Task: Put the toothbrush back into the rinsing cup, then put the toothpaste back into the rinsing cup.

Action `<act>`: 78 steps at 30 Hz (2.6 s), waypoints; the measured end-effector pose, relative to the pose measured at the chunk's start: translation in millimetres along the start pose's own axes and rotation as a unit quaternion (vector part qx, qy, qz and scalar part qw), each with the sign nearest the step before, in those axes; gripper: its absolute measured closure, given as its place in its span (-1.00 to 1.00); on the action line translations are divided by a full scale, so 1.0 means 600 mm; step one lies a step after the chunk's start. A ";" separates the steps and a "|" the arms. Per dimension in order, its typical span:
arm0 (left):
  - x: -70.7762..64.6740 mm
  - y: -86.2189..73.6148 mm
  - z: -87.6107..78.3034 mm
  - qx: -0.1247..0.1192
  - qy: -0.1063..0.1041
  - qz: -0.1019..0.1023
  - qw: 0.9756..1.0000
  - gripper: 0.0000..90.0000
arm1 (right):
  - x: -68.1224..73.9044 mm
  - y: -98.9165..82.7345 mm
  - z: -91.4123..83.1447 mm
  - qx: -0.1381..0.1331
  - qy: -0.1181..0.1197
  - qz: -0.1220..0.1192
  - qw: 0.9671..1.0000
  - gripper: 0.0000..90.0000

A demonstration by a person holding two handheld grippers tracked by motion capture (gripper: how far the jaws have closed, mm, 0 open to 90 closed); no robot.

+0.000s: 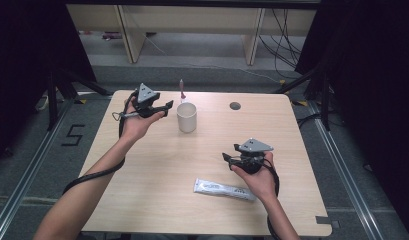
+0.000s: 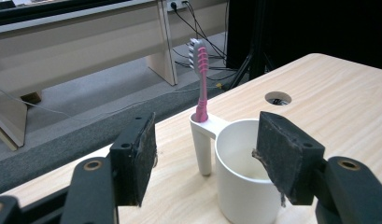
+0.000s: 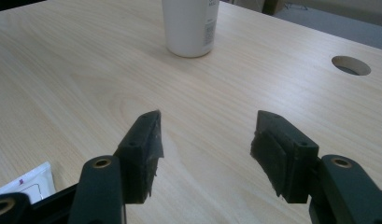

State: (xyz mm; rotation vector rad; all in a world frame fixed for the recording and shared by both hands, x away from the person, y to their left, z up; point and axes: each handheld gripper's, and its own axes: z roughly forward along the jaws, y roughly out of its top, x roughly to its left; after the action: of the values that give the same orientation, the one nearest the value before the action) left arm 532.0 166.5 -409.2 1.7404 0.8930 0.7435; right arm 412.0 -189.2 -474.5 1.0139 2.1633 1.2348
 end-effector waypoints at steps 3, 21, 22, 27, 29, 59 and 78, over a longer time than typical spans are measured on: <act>-0.001 -0.004 -0.007 0.001 -0.001 -0.001 1.000 -0.17 | -0.001 0.004 -0.001 0.005 0.003 -0.005 1.000 -0.06; -0.015 -0.075 -0.112 -0.007 -0.014 -0.003 1.000 -0.19 | -0.005 0.017 0.001 0.075 0.034 -0.029 0.996 -0.09; -0.016 -0.080 -0.118 -0.007 -0.013 -0.009 1.000 -0.19 | -0.005 0.015 0.003 0.079 0.037 -0.031 0.996 -0.09; -0.021 -0.105 -0.143 -0.008 -0.013 -0.015 1.000 -0.19 | -0.011 0.014 0.000 0.096 0.043 -0.043 0.994 -0.09; -0.025 -0.114 -0.153 -0.007 -0.012 -0.017 1.000 -0.19 | -0.010 0.013 -0.002 0.107 0.049 -0.032 0.993 -0.09; -0.072 -0.152 -0.181 -0.015 -0.030 -0.036 0.999 -0.20 | -0.020 0.013 -0.012 0.137 0.057 -0.034 0.988 -0.09; -0.084 -0.160 -0.190 -0.020 -0.036 -0.046 0.998 -0.23 | -0.006 0.029 -0.020 0.251 0.124 -0.098 0.955 -0.06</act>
State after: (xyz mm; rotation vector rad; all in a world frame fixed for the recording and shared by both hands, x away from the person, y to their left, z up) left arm 390.8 201.9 -468.4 1.6700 0.8969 0.6308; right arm 412.9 -192.8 -453.4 0.8288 2.7842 0.7651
